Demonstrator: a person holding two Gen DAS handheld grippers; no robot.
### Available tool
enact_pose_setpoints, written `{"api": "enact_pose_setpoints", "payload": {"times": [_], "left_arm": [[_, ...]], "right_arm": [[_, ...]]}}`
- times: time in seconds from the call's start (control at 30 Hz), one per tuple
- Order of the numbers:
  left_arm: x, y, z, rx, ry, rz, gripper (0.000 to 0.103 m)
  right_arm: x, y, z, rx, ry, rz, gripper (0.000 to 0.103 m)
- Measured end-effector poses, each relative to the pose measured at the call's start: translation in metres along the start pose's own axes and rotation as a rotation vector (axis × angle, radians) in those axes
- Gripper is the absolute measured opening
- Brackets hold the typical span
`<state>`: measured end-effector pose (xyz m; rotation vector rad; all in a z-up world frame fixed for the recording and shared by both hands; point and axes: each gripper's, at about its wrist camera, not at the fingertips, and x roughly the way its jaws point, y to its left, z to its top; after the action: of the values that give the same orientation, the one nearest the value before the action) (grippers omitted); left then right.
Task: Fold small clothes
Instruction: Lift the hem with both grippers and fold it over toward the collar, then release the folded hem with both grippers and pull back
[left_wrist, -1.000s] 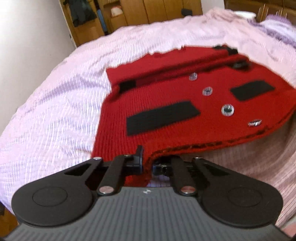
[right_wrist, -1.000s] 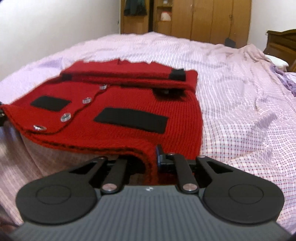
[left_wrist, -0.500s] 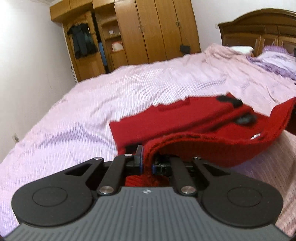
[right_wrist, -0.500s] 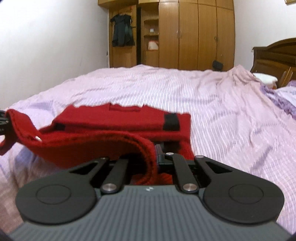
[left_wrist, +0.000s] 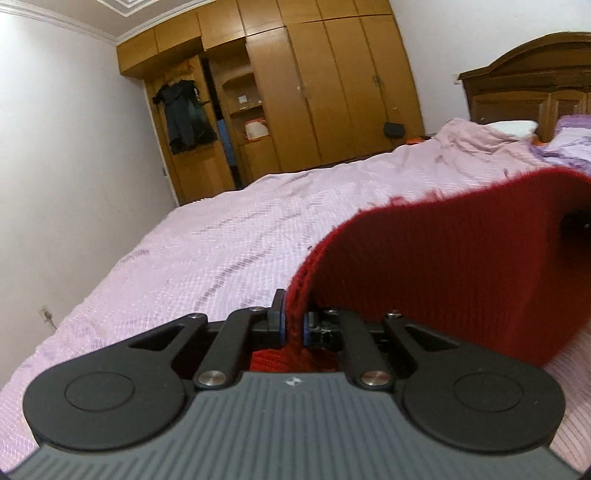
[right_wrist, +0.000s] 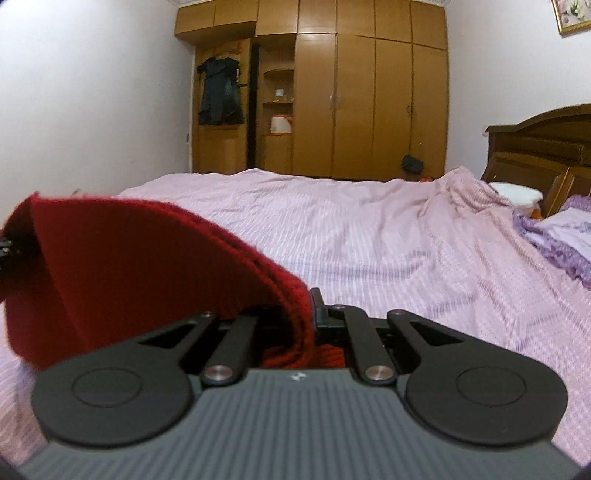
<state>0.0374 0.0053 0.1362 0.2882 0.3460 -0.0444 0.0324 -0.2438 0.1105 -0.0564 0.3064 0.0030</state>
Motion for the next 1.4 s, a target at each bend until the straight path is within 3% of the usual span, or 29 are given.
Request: {"api": "enact_pose_setpoints", "payload": {"times": [0.27, 0.57, 0.63, 0.67, 0.77, 0.8, 0.93, 1.2, 1.4], "left_arm": [[0.087, -0.003, 0.007, 0.011, 0.07, 0.036, 0.009], [0.179, -0.02, -0.023, 0.041, 0.227, 0.032, 0.011], [0.189, -0.021, -0.032, 0.046, 0.255, 0.024, 0.018], [0.191, -0.022, -0.035, 0.05, 0.256, 0.025, 0.027], [0.188, -0.02, -0.043, 0.075, 0.244, 0.03, 0.063], [0.184, -0.018, -0.044, 0.081, 0.242, 0.028, 0.07], [0.16, -0.004, -0.047, 0.08, 0.227, -0.002, 0.075], [0.089, 0.016, -0.048, 0.071, 0.181, -0.026, 0.079], [0.068, 0.011, -0.055, 0.111, 0.167, -0.05, 0.079]], "right_arm": [[0.064, 0.008, -0.002, -0.018, 0.042, -0.085, 0.009], [0.12, 0.021, -0.029, -0.07, 0.151, -0.136, 0.011], [0.127, 0.021, -0.039, -0.065, 0.192, -0.134, 0.012], [0.13, 0.021, -0.043, -0.068, 0.202, -0.136, 0.015], [0.125, 0.019, -0.05, -0.102, 0.192, -0.107, 0.026], [0.123, 0.017, -0.05, -0.109, 0.189, -0.105, 0.03], [0.106, 0.008, -0.043, -0.08, 0.168, -0.11, 0.049], [0.062, -0.009, -0.048, -0.017, 0.137, -0.091, 0.052], [0.04, -0.021, -0.054, 0.045, 0.14, -0.091, 0.052]]}}
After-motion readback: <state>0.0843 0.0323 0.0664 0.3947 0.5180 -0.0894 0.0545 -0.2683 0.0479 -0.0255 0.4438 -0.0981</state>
